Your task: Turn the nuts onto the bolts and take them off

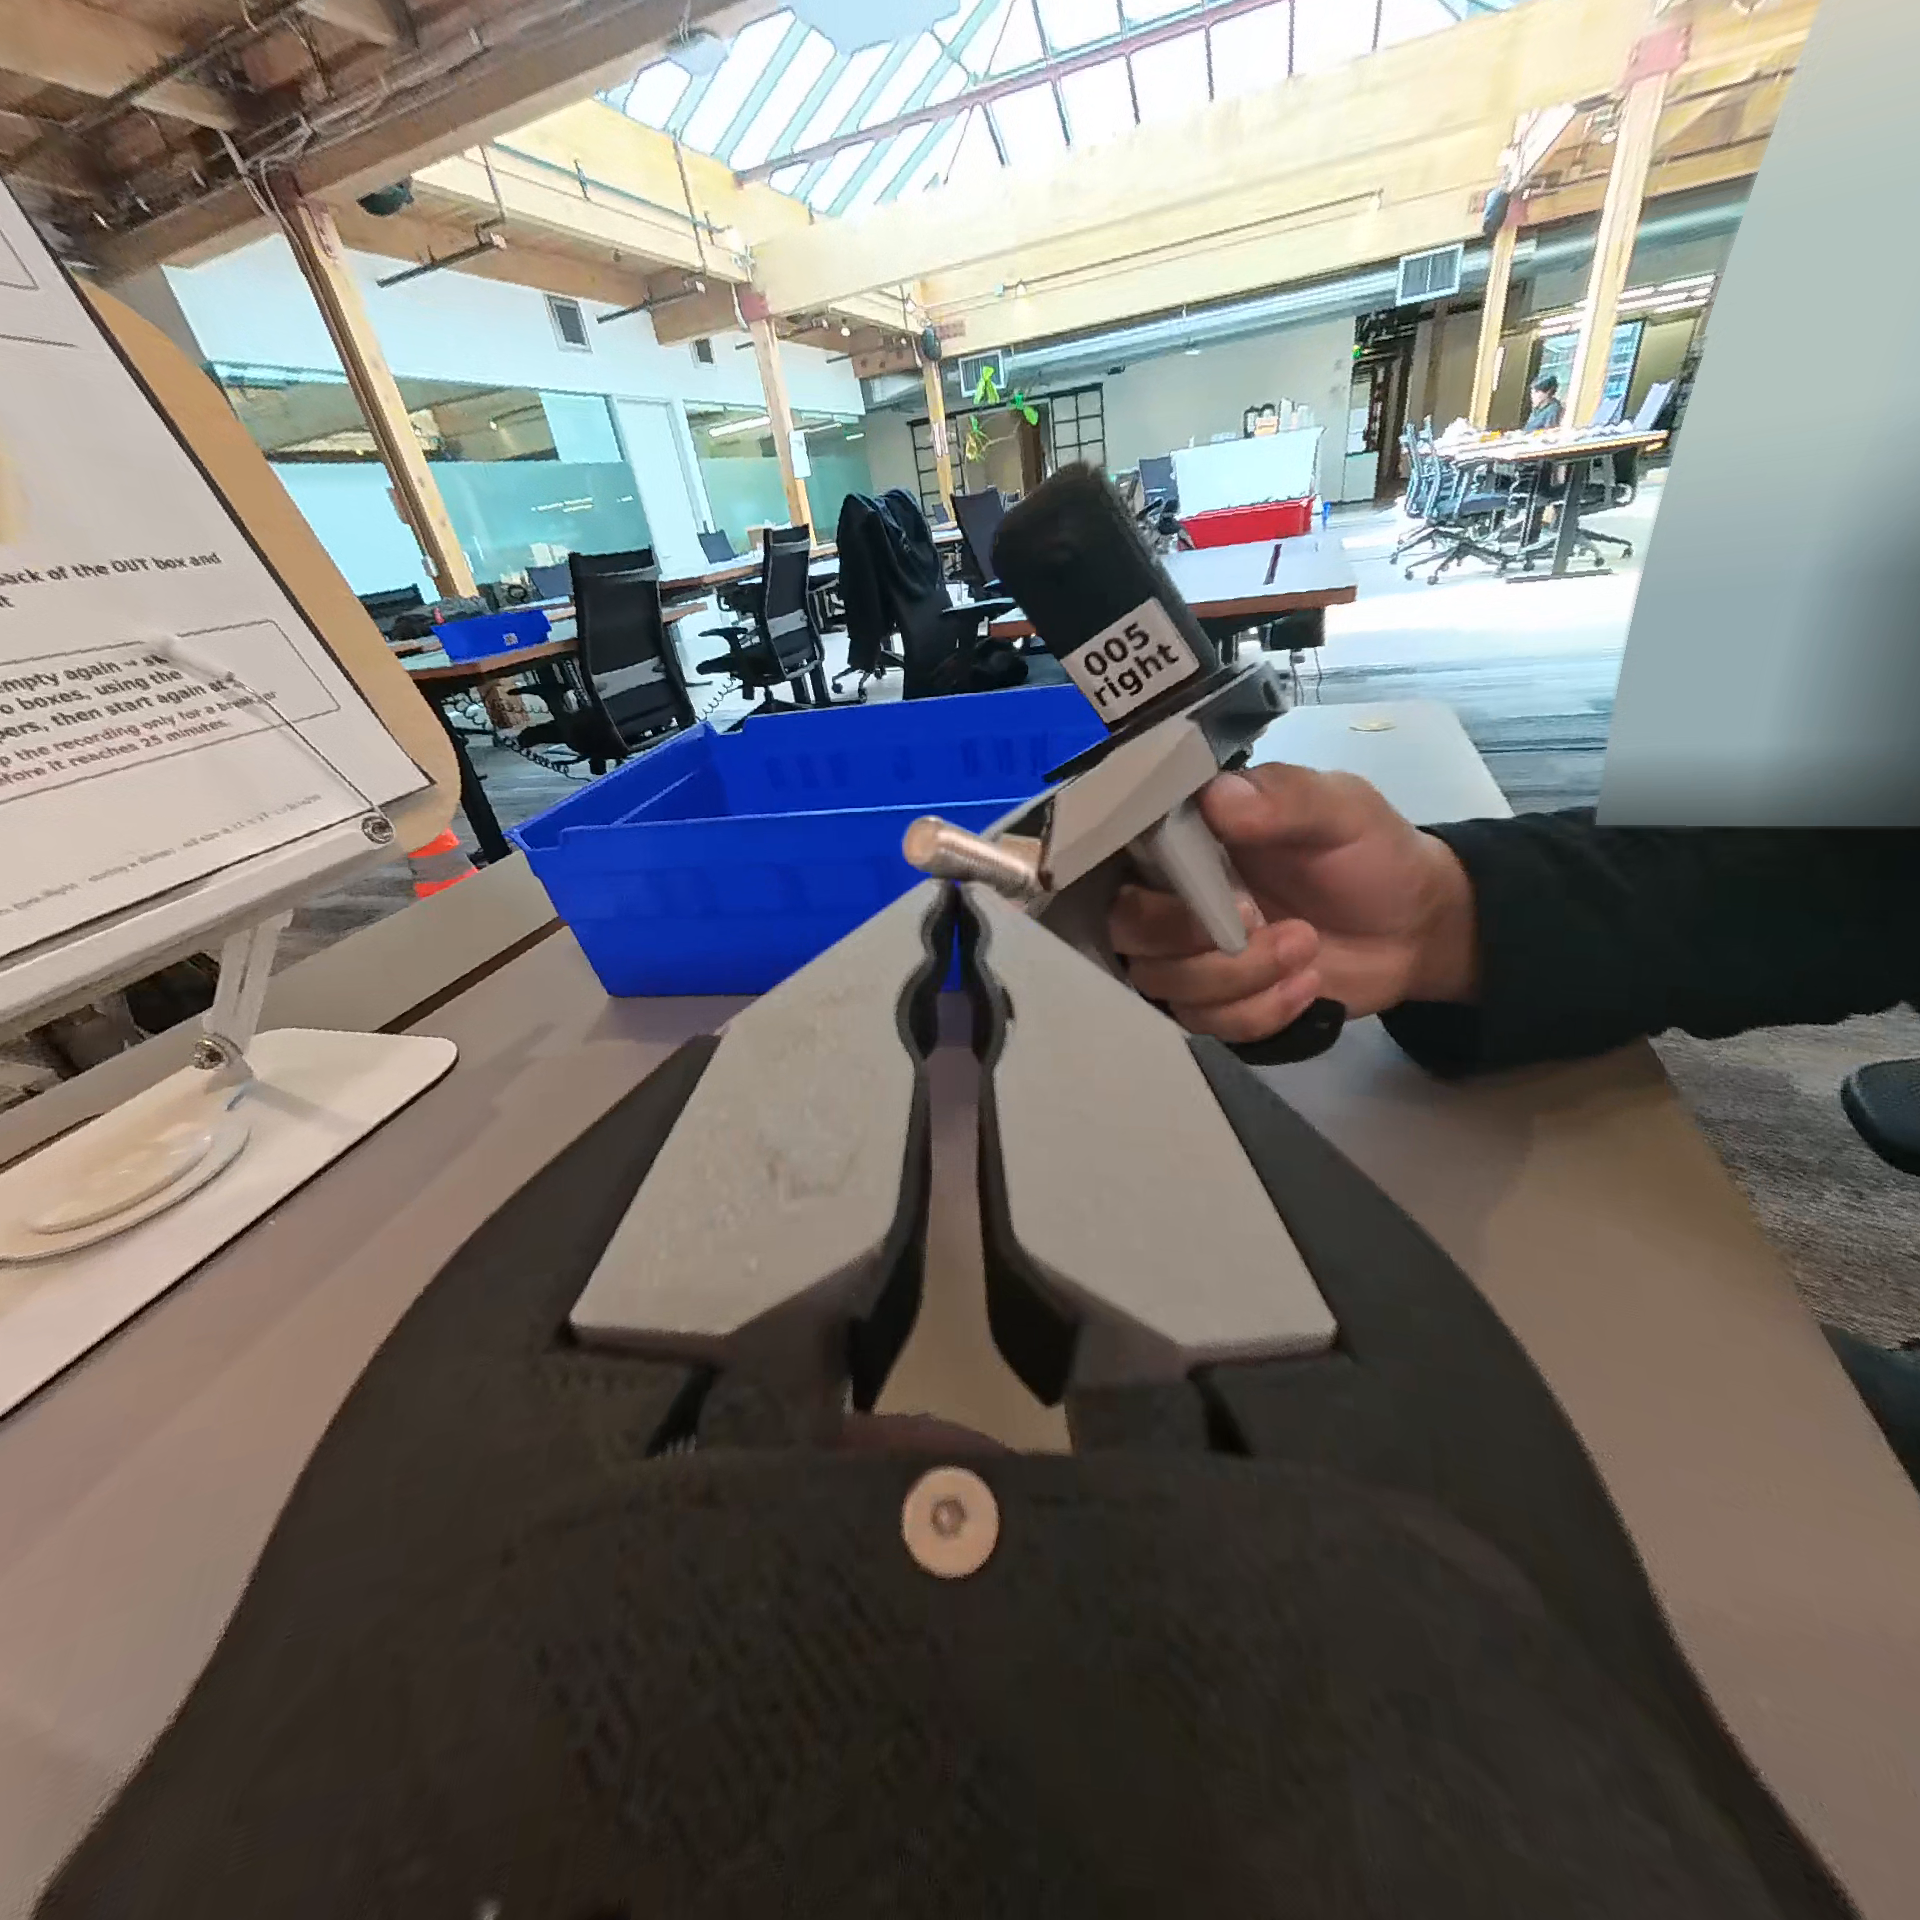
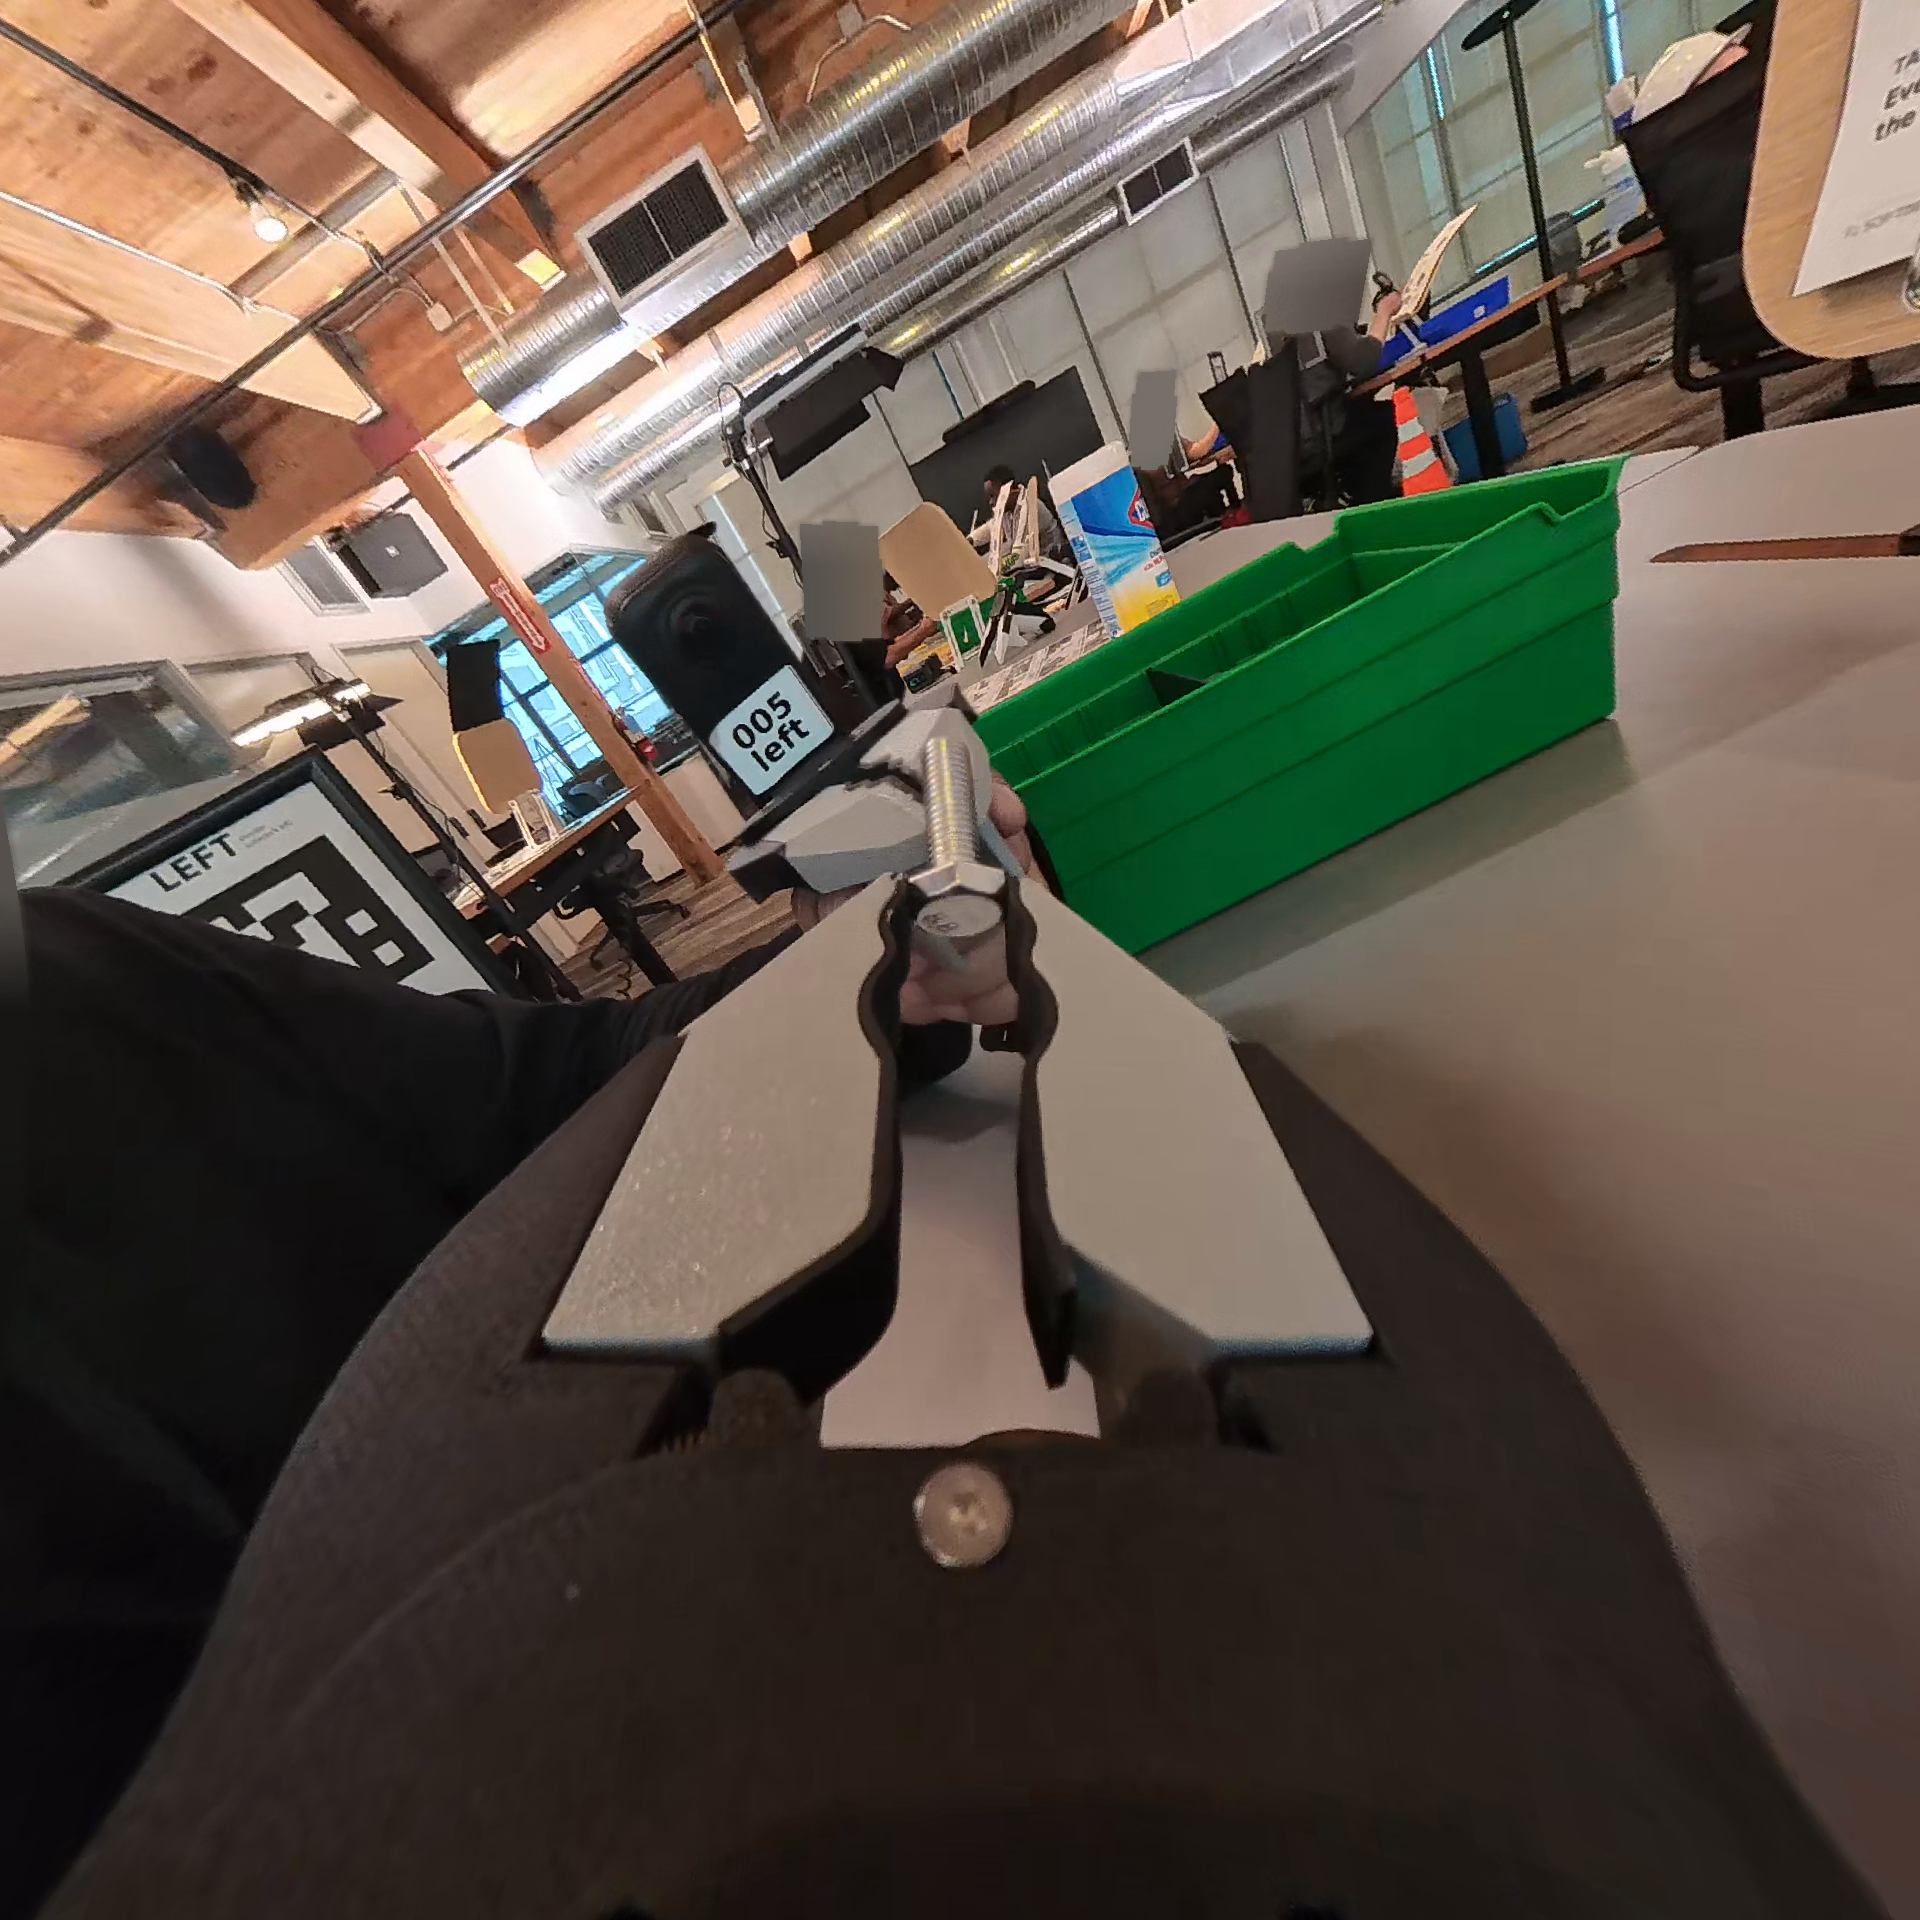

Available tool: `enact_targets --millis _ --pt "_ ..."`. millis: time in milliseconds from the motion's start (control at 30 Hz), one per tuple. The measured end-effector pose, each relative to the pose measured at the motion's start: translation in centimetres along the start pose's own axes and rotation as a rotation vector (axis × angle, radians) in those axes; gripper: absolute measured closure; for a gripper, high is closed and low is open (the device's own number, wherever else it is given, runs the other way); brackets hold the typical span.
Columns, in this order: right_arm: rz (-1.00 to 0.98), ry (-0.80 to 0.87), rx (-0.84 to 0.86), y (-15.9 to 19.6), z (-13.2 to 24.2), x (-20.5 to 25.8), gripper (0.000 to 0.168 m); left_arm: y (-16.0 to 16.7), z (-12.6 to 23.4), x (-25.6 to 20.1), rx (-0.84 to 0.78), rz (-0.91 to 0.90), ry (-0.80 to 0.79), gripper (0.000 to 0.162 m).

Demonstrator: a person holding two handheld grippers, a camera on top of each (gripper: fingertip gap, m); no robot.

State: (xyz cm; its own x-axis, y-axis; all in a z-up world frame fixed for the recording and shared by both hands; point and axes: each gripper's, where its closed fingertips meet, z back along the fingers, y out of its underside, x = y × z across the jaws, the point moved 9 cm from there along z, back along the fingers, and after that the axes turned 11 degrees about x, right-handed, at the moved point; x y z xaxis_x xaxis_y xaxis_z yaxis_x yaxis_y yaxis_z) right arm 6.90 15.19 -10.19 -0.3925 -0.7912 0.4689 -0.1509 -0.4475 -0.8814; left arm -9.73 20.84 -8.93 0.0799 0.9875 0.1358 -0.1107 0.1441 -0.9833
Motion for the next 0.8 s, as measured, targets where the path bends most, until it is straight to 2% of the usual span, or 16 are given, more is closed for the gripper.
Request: enact_targets --millis 333,433,567,800 --pt "-0.064 -0.018 -0.039 0.2 0.1 -0.7 0.155 -0.2 0.0 0.0 -0.024 0.065 0.018 0.160" --pt "-0.067 -0.036 -0.071 0.0 0.5 -0.7 0.154 0.0 -0.1 0.6 -0.012 0.155 0.049 0.159" --pt "-0.031 -0.016 -0.033 0.3 -0.2 -0.5 0.154 0.2 -0.3 1.0 -0.036 0.272 0.090 0.144" --pt "-0.019 -0.004 0.002 0.9 -1.6 -0.4 0.154 0.2 -0.5 1.3 -0.045 0.355 0.137 0.152"
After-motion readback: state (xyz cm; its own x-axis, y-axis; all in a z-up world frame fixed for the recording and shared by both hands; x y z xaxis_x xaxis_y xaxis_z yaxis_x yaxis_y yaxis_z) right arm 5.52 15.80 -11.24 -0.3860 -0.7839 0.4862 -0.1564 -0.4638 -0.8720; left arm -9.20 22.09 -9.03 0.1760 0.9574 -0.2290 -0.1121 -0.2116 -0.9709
